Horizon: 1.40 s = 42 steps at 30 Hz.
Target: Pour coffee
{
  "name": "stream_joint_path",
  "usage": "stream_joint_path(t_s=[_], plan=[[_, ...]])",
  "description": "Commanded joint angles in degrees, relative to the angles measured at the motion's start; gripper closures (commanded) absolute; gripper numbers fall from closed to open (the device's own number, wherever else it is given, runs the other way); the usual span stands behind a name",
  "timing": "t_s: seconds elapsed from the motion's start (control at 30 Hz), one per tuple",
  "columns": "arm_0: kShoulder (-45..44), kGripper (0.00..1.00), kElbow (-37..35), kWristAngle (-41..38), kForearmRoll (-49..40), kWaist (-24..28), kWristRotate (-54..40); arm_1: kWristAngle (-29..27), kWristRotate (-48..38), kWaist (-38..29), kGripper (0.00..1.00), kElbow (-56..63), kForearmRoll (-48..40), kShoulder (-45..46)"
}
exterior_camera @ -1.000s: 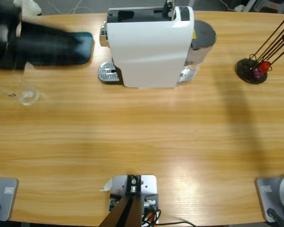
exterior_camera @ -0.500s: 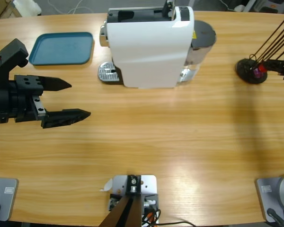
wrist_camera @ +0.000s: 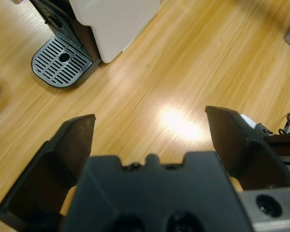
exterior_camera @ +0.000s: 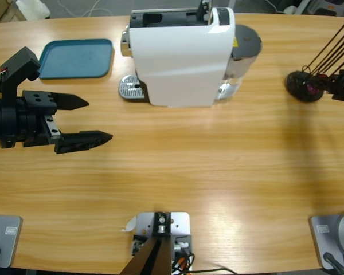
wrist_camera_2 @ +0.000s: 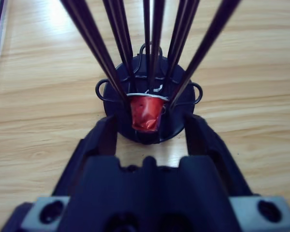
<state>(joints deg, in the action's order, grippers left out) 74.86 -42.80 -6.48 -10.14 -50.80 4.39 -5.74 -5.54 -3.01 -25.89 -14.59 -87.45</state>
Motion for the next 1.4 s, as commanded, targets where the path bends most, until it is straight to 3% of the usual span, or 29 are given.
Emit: stream_joint_path(t_s=[0.03,0.37,0.43,0.6,0.9,1.1,1.3,1.4], plan=[[1.6,0.009,2.37,0.75,0.47,-0.26,1.09,1.75,1.85,1.65,0.892,1.46,-2.44,-1.6],[1.69,0.009,2.98,0.59,0.47,-0.26,1.41,2.92,2.36,2.13,0.897,1.46,-3.25,-2.37],[1.69,0.009,2.98,0.59,0.47,-0.26,1.51,3.05,2.87,2.13,1.0,1.58,-3.59,-2.07],[1.8,0.009,3.37,0.59,0.6,-0.26,1.67,0.99,2.99,2.13,1.0,1.28,-2.95,2.46],[2.73,0.013,5.09,0.07,3.55,-0.26,1.87,-1.4,3.61,1.07,1.0,-5.96,8.54,11.16],[2.53,0.013,6.73,-0.11,5.33,-0.26,2.52,-3.16,4.52,-1.76,1.0,-17.05,18.49,16.21],[2.15,0.013,7.78,-0.2,6.22,-0.35,2.92,-7.83,4.58,-6.89,1.0,-28.57,28.58,19.81],[2.15,0.013,7.9,-0.28,6.45,-0.35,3.08,-6.76,4.36,-11.74,1.0,-31.59,33.45,24.42]])
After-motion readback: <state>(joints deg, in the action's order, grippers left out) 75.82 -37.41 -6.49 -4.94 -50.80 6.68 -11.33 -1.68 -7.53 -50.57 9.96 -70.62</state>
